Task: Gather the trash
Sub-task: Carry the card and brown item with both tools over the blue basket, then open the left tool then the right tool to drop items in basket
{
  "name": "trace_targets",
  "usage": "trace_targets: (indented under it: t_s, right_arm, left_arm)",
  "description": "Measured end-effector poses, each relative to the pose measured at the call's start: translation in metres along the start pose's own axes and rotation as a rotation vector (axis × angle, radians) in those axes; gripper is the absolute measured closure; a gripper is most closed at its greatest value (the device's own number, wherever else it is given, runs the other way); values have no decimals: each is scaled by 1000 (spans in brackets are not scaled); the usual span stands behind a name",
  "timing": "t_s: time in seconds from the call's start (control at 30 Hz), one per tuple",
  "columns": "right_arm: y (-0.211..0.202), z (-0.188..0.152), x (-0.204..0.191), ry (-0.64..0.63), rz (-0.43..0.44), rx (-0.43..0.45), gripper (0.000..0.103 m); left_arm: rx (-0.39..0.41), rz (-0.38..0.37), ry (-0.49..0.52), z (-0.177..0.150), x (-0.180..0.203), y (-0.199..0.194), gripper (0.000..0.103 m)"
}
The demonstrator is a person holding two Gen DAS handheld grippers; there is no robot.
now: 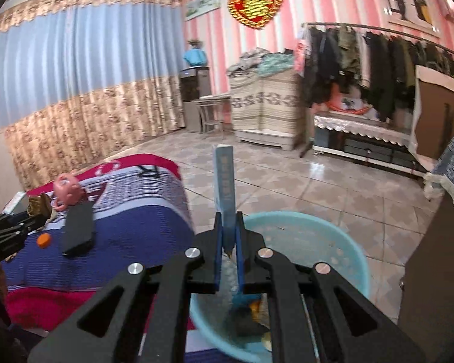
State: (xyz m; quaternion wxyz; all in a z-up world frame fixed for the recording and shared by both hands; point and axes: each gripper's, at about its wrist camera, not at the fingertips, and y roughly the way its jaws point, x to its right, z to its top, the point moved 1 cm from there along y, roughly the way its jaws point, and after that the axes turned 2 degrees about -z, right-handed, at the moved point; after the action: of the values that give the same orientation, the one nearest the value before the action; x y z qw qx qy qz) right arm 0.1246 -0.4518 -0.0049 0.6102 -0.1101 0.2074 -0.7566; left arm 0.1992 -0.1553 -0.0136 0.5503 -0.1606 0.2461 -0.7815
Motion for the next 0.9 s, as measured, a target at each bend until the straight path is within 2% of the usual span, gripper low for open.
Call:
trace_targets:
  t_s: [0.17,0.37,0.9]
  right_arm:
    - [13,-6,25,15,-40,-30,95]
    - [30,-15,45,52,-55,-68,95]
    - [39,-29,87,156,-88,-91,95]
  left_arm:
    - [-14,-72,22,6,46,19,67]
    - [-11,-148,104,8,108,39,66]
    - [-27,-293,165,18,207,80,65]
